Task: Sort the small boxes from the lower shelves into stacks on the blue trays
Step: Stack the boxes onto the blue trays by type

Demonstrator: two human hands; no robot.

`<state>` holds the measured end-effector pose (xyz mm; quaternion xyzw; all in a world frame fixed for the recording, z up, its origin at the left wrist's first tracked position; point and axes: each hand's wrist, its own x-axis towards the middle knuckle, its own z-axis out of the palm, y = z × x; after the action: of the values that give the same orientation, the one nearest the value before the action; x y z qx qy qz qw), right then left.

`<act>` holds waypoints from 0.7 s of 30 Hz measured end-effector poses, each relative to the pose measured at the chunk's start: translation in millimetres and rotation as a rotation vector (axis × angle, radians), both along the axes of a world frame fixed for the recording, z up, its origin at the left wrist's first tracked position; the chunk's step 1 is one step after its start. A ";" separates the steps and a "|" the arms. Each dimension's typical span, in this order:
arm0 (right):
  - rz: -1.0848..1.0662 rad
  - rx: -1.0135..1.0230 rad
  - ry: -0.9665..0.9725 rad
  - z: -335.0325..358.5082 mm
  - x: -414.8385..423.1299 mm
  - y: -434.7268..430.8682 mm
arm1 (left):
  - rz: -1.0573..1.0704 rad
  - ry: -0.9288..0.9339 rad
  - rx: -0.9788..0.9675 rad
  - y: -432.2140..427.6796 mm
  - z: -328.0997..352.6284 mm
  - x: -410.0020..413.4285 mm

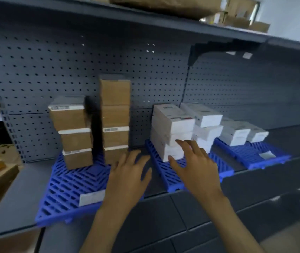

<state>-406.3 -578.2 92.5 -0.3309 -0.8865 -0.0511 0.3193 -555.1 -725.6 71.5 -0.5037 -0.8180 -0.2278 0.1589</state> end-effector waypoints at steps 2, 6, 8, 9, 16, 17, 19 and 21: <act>-0.004 -0.043 -0.004 -18.1 39.0 18.8 | -0.026 0.003 0.006 20.3 -4.0 30.9; -0.072 -0.097 -0.028 -49.6 121.3 55.4 | -0.021 -0.026 -0.064 63.3 -17.3 99.3; -0.094 -0.101 -0.057 -62.1 164.5 70.5 | -0.050 -0.030 -0.093 83.9 -27.0 133.4; -0.108 -0.109 -0.073 -67.8 186.1 78.4 | -0.067 -0.046 -0.105 94.3 -31.6 149.8; -0.310 -0.221 -0.133 -94.1 324.6 130.7 | -0.223 -0.068 -0.127 178.9 -50.7 257.6; -0.337 -0.238 -0.139 -97.1 341.3 138.9 | -0.249 -0.073 -0.137 192.3 -52.1 271.9; -0.388 -0.275 -0.161 -103.8 372.1 155.2 | -0.300 -0.081 -0.148 218.7 -57.0 297.7; -0.430 -0.293 -0.163 -109.4 399.0 170.6 | -0.355 -0.078 -0.155 245.3 -63.9 320.2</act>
<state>-7.4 -407.7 -16.9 -0.5492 -0.8165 -0.0153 0.1775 -234.9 -480.3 7.6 -0.6415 -0.7371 -0.2077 0.0452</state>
